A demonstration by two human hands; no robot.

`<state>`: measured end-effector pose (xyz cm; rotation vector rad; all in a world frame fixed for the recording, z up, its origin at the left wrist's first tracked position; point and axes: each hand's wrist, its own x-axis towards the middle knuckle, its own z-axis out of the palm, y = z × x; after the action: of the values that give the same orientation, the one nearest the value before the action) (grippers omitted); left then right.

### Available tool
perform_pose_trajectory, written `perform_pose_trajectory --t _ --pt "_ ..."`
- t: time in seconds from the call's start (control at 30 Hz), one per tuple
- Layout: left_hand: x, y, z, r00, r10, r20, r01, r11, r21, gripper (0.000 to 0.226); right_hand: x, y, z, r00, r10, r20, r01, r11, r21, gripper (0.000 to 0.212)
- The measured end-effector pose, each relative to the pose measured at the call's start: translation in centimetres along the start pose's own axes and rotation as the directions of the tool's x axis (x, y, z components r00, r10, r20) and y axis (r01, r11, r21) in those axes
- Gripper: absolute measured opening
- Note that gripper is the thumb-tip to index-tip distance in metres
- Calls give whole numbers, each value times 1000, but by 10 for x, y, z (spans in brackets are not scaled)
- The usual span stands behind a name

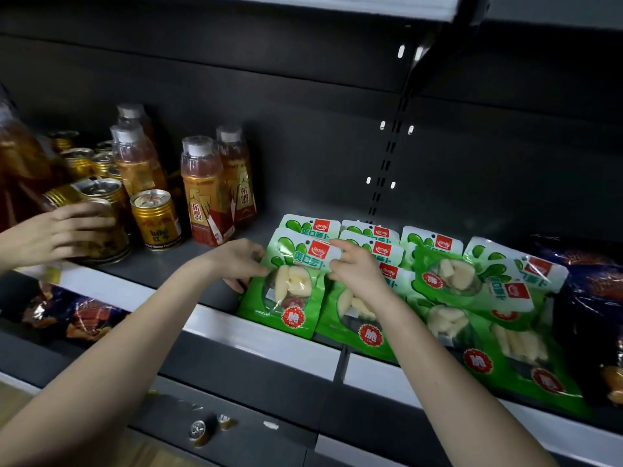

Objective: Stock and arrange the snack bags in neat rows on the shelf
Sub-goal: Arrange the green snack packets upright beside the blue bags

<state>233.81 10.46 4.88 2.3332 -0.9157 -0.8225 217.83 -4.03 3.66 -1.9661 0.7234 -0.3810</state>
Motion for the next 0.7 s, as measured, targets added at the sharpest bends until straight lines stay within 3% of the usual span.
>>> perform_pose_trajectory --t 0.13,0.27,0.5,0.57,0.7 --pt "4 -5 2 1000 9 -16 -9 1000 -4 21 1 -5 1 993 38 108 -37 999 -5 56" --pt "10 -7 6 999 20 -36 -22 998 -53 19 1 -9 7 987 0 161 23 989 -144 76" --pt "19 -13 9 985 92 -149 -116 980 -161 16 8 -14 15 997 -52 60 65 969 -240 81" --pt "19 -16 10 976 100 -192 -126 984 -128 16 8 -11 16 995 -60 79 79 960 -270 80" --pt "10 -19 2 969 101 -226 -72 989 132 34 2 -10 17 987 -80 139 131 901 -413 76"
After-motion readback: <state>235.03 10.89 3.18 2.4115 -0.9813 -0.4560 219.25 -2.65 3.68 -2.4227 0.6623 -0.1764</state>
